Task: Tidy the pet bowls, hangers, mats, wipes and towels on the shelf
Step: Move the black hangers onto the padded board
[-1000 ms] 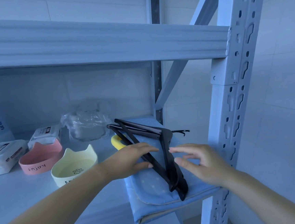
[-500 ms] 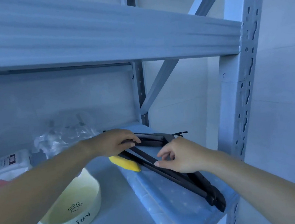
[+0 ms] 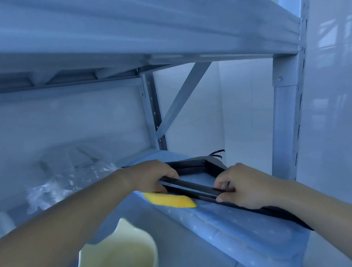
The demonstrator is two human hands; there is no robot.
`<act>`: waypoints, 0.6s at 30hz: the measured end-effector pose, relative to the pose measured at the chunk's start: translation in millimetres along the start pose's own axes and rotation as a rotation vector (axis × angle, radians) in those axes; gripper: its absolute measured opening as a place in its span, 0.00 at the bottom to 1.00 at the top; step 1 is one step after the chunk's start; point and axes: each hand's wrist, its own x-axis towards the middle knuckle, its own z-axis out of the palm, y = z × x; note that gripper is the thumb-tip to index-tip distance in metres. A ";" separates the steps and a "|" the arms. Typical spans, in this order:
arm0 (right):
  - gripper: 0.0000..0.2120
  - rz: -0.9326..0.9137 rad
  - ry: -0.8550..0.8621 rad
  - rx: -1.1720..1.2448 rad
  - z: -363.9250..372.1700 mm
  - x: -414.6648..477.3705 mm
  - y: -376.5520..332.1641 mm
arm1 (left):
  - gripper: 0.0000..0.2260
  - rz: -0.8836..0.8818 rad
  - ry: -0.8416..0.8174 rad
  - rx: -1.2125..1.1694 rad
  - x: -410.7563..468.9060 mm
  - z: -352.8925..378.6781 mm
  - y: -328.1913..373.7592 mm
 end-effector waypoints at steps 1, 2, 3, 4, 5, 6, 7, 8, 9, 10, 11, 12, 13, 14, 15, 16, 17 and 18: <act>0.06 0.012 0.002 0.002 0.2 -1.3 -0.7 | 0.13 0.010 -0.009 0.008 1.7 0.7 3.2; 0.06 0.024 0.005 0.004 0.4 -2.5 -1.7 | 0.12 0.016 -0.011 0.010 3.4 3.4 4.8; 0.06 0.036 0.009 0.009 1.0 -3.7 -2.5 | 0.10 0.034 0.010 0.018 4.7 5.3 5.9; 0.05 0.047 0.015 0.015 1.7 -4.4 -3.3 | 0.09 0.037 0.032 0.004 4.3 5.5 6.6; 0.05 0.059 0.021 0.023 2.4 -5.5 -4.6 | 0.07 0.028 0.050 -0.009 3.6 4.6 5.8; 0.04 0.070 0.022 0.015 3.1 -6.2 -5.2 | 0.06 0.011 0.056 -0.028 2.8 4.5 2.6; 0.04 0.079 0.022 -0.016 3.8 -7.3 -6.1 | 0.05 0.003 0.059 -0.037 1.5 3.9 1.4; 0.08 0.087 0.019 -0.060 4.8 -8.6 -6.6 | 0.05 -0.001 0.060 -0.043 1.7 4.0 -0.3; 0.13 0.101 0.021 -0.089 6.0 -9.8 -7.6 | 0.05 -0.002 0.058 -0.047 1.1 2.9 -0.3; 0.16 0.121 0.032 -0.091 6.8 -10.8 -8.2 | 0.05 0.002 0.052 -0.051 2.1 2.1 -2.1; 0.18 0.139 0.049 -0.072 7.4 -11.7 -8.6 | 0.05 0.009 0.042 -0.043 2.5 -0.9 -1.9; 0.19 0.152 0.070 -0.059 8.1 -11.9 -8.9 | 0.05 0.015 0.037 -0.028 3.9 -4.1 -2.8; 0.20 0.157 0.094 -0.056 8.8 -11.7 -9.9 | 0.05 0.020 0.036 -0.009 5.2 -9.2 -2.5; 0.20 0.163 0.114 -0.060 9.3 -10.9 -11.4 | 0.05 0.022 0.040 0.003 7.7 -14.2 -3.6; 0.21 0.171 0.135 -0.047 9.9 -9.5 -12.5 | 0.05 0.021 0.045 0.017 9.9 -19.9 -4.2; 0.21 0.181 0.158 -0.028 10.9 -7.3 -14.0 | 0.05 0.018 0.050 0.028 12.9 -24.6 -6.9; 0.20 0.192 0.177 -0.007 12.5 -4.7 -15.5 | 0.05 0.010 0.052 0.034 16.1 -28.5 -9.2; 0.20 0.205 0.185 0.012 14.4 -1.2 -17.9 | 0.05 0.002 0.048 0.041 20.0 -30.1 -12.8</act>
